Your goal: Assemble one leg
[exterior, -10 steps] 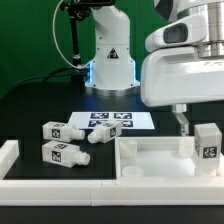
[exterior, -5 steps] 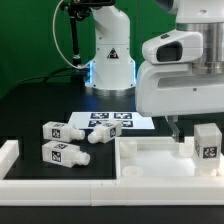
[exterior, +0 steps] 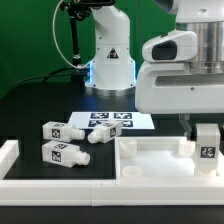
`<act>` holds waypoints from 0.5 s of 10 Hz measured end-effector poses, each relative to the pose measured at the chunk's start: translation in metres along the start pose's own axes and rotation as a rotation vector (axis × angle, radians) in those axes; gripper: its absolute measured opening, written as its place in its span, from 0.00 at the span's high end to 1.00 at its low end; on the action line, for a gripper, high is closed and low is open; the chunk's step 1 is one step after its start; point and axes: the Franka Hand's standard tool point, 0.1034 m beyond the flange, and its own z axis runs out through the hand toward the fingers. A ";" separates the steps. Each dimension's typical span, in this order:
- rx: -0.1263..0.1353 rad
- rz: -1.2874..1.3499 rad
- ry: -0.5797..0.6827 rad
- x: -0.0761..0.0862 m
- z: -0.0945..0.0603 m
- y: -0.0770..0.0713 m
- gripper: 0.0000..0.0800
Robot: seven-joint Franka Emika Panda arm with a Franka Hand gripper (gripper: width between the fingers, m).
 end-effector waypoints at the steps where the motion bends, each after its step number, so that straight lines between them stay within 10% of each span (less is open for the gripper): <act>1: 0.000 0.102 0.010 -0.001 0.001 0.000 0.64; 5: 0.057 0.704 0.087 -0.007 0.002 0.005 0.64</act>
Offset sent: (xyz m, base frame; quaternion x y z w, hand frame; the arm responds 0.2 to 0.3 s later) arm -0.0196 -0.0002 -0.0172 0.0142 0.0444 0.4172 0.9076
